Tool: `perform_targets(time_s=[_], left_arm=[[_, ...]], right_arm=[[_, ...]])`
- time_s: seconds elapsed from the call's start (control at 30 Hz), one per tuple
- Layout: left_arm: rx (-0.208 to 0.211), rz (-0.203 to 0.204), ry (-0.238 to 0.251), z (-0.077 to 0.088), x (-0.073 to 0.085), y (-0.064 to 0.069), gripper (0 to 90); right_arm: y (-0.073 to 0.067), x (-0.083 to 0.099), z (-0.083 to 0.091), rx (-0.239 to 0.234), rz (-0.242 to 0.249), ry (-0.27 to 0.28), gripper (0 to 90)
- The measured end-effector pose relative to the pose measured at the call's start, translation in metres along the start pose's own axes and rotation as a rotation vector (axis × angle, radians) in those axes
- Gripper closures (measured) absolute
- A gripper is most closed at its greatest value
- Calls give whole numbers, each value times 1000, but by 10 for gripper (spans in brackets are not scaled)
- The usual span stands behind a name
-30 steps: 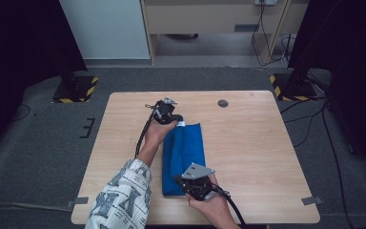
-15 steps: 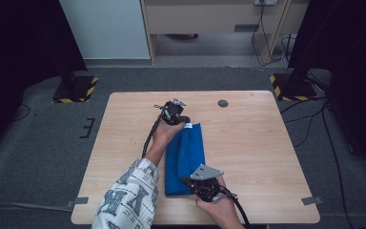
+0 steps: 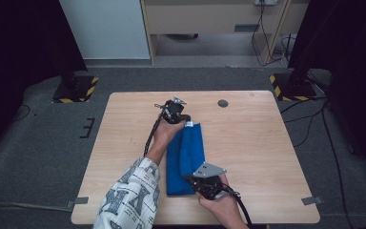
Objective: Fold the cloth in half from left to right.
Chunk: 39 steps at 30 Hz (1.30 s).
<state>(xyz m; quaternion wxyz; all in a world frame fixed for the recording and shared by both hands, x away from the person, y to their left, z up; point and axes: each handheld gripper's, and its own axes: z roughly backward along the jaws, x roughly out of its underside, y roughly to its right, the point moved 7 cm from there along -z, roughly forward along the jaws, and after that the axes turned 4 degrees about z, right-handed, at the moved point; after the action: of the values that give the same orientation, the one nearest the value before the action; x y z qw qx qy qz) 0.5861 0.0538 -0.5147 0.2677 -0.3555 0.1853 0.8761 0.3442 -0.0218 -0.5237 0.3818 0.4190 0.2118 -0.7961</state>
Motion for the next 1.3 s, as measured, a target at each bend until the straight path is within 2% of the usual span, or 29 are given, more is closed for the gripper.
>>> perform_targets(time_s=[0.23,0.4,0.57,0.77,0.9,1.13,1.3], left_arm=[[4,-6,-20,-10,5,4,892],[-4,1,-38,-14,8,1,892],[-7,1,-33,-12,7,-1,891],[9,14,-30,-15,8,2,889],[26,9,-32,-18,9,5,885],[39,24,-30,-22,10,7,851],[46,32,-26,-23,10,10,793]], right_arm=[[0,7,-2,-2,-3,-19,878],[1,11,-3,-3,-3,-30,877],[1,12,-2,-2,-9,-27,875],[6,17,-2,4,-15,-43,859],[7,22,-4,5,-27,-59,812],[11,25,-5,12,-43,-81,707],[15,30,-3,16,-71,-107,634]])
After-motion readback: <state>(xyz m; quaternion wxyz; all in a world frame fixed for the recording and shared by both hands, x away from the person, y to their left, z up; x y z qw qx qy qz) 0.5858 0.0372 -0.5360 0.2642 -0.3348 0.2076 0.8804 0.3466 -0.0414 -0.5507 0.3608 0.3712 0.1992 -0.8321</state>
